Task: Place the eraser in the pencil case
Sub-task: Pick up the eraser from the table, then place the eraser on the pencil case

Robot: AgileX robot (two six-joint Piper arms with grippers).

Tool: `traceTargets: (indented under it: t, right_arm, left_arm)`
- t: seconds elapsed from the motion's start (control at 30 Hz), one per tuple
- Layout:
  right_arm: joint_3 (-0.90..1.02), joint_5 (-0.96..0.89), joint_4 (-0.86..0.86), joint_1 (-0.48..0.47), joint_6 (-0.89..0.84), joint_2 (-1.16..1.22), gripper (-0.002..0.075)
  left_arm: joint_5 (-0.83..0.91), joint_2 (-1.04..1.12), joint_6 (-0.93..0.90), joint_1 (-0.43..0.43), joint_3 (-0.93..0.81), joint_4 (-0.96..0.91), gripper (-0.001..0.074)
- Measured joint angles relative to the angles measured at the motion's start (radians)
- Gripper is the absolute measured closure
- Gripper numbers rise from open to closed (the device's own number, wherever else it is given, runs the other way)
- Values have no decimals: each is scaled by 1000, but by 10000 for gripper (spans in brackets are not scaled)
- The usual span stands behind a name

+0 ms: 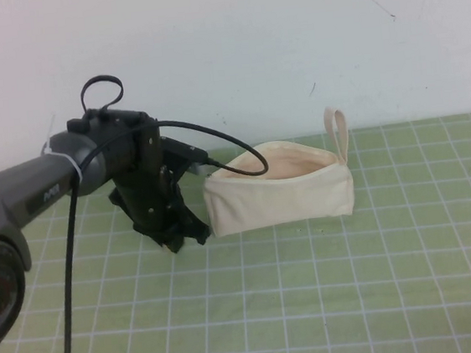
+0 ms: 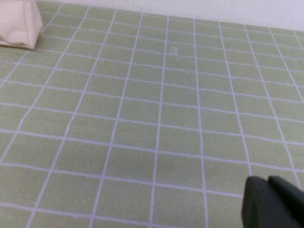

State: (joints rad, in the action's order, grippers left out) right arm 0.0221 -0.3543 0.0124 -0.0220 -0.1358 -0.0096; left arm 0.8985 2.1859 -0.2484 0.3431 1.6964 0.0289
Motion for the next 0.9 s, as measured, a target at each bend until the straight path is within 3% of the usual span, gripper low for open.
traceTargets:
  t: [0.23, 0.43, 0.67, 0.9]
  right_arm:
    - [0, 0, 0, 0, 0, 0, 726]
    - [0, 0, 0, 0, 0, 0, 726]
    - [0, 0, 0, 0, 0, 0, 726]
    - [0, 0, 0, 0, 0, 0, 726]
  left_arm:
    - [123, -84, 95, -10, 75, -142, 641]
    - [155, -196, 121, -1, 183, -29, 641]
    - [105, -210, 115, 128, 261, 77, 641]
    - [1, -123, 137, 244, 261, -34, 641]
